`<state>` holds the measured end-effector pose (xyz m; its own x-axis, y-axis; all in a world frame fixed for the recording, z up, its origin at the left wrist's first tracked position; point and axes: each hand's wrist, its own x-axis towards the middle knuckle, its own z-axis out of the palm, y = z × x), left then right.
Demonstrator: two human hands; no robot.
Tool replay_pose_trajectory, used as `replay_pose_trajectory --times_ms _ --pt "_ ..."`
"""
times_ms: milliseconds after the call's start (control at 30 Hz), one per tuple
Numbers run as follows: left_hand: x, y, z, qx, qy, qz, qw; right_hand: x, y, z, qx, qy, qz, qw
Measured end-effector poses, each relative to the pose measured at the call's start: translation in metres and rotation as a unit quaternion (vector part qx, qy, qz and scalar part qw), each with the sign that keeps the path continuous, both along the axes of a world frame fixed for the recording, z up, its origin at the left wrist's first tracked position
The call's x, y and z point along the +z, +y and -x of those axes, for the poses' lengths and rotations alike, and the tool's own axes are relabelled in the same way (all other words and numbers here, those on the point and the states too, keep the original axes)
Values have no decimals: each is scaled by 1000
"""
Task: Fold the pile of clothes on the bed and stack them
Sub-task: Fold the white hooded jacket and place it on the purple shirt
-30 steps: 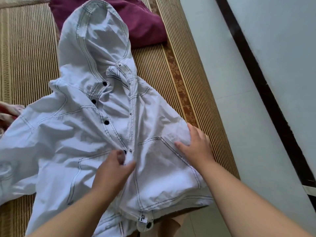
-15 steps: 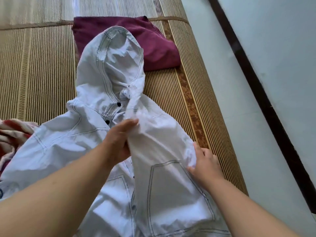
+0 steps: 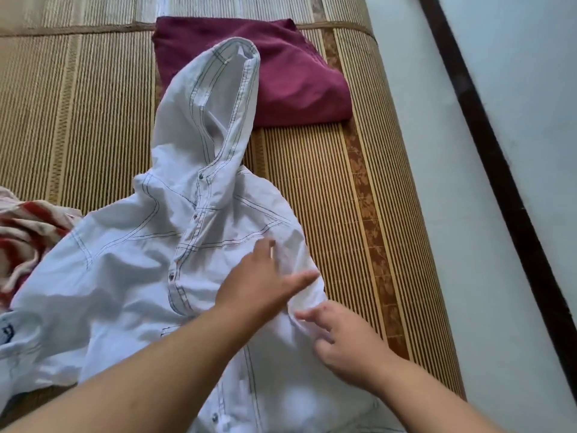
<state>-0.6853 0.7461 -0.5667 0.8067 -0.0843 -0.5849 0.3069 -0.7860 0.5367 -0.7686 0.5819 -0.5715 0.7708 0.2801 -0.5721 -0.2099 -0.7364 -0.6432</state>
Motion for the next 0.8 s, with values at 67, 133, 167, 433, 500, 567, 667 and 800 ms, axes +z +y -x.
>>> replay_pose_trajectory --times_ms 67,133,167,433,500,567,667,800 --pt "-13 -11 7 -50 42 -95 993 1 1 -2 2 68 -42 997" --pt "-19 -8 7 -7 55 -110 992 -1 -7 -17 -121 92 -53 987" --pt "-19 -3 6 34 65 -81 994 -3 -12 -27 -178 75 -38 980" --pt "-14 5 20 147 87 135 976 -9 19 -81 -154 143 -142 967" --pt "-14 6 18 197 43 100 974 -6 27 -75 -168 167 -211 948" --pt "-9 14 21 303 54 177 935 -10 20 -71 -225 136 -187 947" --pt "3 33 34 417 113 377 819 -19 4 -76 -240 75 -29 967" --pt "11 55 40 450 143 474 744 -23 39 -92 -183 293 -75 935"
